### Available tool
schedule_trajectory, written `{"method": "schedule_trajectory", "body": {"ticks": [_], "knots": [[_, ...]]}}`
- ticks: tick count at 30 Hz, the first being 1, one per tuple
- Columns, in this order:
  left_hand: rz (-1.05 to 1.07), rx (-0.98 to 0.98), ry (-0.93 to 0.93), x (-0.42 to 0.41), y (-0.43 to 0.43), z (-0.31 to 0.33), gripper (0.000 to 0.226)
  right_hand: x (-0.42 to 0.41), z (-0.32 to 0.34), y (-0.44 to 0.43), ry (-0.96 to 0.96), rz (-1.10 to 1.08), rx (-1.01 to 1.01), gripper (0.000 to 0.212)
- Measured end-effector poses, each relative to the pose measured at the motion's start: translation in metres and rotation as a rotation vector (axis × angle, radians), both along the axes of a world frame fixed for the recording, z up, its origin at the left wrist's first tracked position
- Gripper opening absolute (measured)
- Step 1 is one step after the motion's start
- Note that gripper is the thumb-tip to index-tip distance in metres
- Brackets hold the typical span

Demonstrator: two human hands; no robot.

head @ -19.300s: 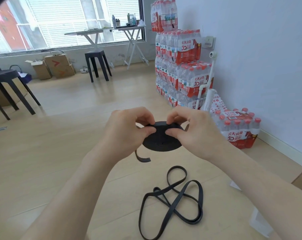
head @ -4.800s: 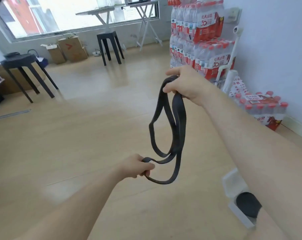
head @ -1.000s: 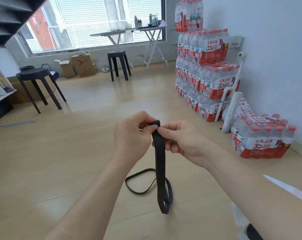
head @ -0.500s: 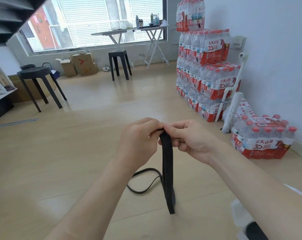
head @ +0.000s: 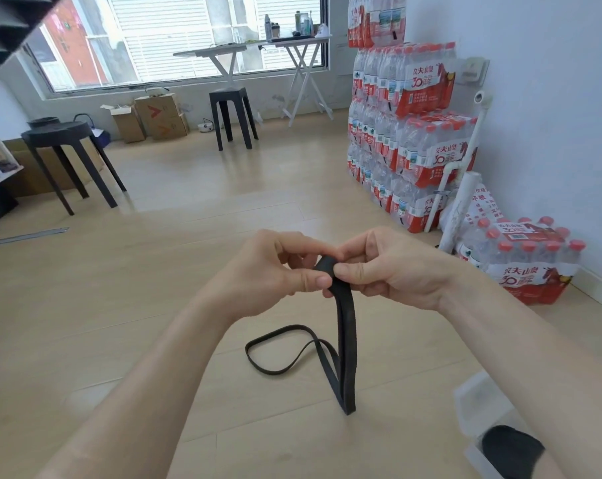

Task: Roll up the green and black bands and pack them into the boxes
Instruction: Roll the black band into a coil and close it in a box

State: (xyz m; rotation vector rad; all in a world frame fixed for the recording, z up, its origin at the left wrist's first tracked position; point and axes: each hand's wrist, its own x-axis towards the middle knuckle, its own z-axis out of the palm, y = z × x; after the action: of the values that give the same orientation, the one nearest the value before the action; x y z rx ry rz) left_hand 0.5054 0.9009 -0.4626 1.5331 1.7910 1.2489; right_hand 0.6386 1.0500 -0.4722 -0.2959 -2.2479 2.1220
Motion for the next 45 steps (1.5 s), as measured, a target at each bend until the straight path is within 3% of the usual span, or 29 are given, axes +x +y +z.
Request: {"method": "schedule_trajectory", "body": {"ticks": [4,9,12,15,20,22,25,28,33,39,45], "knots": [[-0.069,-0.058,-0.011,0.004,-0.002,0.003,0.020,0.002,-0.002,-0.003,-0.021,0.066,-0.034,0.023],[0.032,-0.017,0.039,0.004,-0.003,0.004,0.018,0.002,0.002,-0.005,-0.104,0.072,-0.036,0.019],[0.056,-0.033,0.286,0.005,-0.004,0.005,0.015,0.004,0.008,-0.005,-0.233,0.074,-0.053,0.023],[0.062,-0.049,0.536,0.007,-0.003,0.007,0.016,0.004,0.006,-0.006,-0.233,0.075,-0.096,0.027],[0.085,-0.057,0.697,0.003,-0.003,0.007,0.014,-0.003,-0.005,-0.015,-0.129,-0.060,-0.063,0.017],[0.114,-0.014,0.561,0.002,-0.003,0.003,0.020,-0.004,-0.007,-0.015,-0.088,-0.102,-0.082,0.016],[0.056,0.032,0.016,-0.001,-0.004,0.000,0.027,-0.004,-0.005,-0.015,0.011,-0.102,-0.179,0.027],[-0.040,0.052,-0.265,-0.004,-0.004,-0.005,0.028,-0.005,-0.005,-0.017,0.087,-0.037,-0.278,0.026],[-0.029,0.104,-0.188,-0.004,-0.004,0.000,0.026,-0.006,-0.008,-0.019,0.012,0.081,-0.402,0.027],[-0.021,-0.028,-0.027,-0.004,-0.007,0.009,0.027,-0.002,-0.005,-0.020,-0.045,0.083,-0.358,0.027],[-0.028,0.051,-0.290,-0.010,-0.006,0.002,0.027,-0.003,-0.001,-0.021,0.114,-0.049,-0.398,0.023]]}}
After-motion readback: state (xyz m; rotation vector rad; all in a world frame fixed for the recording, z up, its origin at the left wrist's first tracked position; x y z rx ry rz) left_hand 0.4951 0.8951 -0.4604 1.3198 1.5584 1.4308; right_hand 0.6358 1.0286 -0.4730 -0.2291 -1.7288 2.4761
